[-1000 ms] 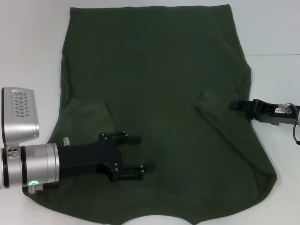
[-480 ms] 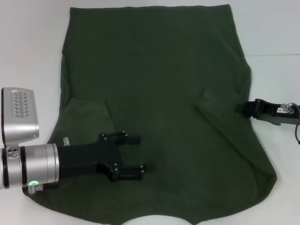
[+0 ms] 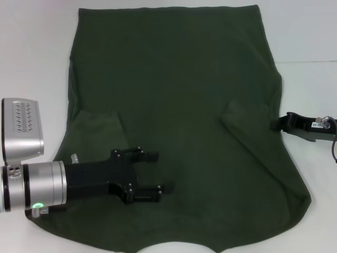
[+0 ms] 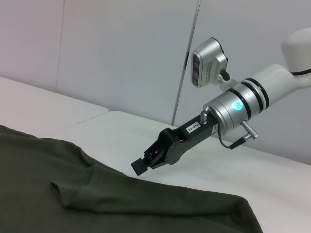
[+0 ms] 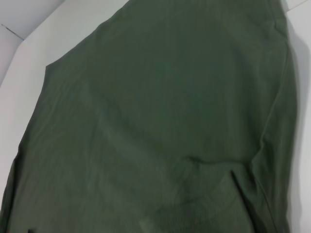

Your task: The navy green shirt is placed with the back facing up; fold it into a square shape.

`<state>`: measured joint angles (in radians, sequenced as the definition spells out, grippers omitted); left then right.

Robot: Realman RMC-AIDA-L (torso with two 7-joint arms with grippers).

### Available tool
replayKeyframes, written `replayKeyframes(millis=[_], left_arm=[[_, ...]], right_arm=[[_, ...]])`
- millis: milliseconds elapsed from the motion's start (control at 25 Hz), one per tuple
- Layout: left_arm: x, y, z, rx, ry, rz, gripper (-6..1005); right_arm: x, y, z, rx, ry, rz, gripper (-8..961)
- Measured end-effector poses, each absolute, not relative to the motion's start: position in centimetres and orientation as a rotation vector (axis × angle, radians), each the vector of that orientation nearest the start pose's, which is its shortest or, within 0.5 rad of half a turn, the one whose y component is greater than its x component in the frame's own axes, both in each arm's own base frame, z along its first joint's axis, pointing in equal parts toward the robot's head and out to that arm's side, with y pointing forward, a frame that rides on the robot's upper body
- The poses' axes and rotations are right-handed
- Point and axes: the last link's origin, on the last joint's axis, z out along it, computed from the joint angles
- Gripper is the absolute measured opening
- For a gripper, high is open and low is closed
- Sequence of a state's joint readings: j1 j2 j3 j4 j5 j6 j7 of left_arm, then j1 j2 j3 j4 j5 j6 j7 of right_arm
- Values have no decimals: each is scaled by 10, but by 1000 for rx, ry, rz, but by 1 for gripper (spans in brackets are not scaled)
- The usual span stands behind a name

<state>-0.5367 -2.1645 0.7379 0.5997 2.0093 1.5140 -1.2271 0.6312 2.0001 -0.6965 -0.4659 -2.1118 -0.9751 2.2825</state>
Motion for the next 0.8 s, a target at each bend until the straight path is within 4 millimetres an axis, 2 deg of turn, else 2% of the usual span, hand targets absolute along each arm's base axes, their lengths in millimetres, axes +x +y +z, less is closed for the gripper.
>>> replayKeyframes(millis=[120,760,800], left_arm=[[-245,314,-51,-2808,-491,-727,859],[-245,313,-51,-2811,-492,-731,859],[-245,314,-51,-2811,-492,-731,859]], right_arm=[[323,391,8,-1882,1753,542,-1],[329,391,14,-1866,1732,537,61],[329,391,14,-1866,1731,536,103]])
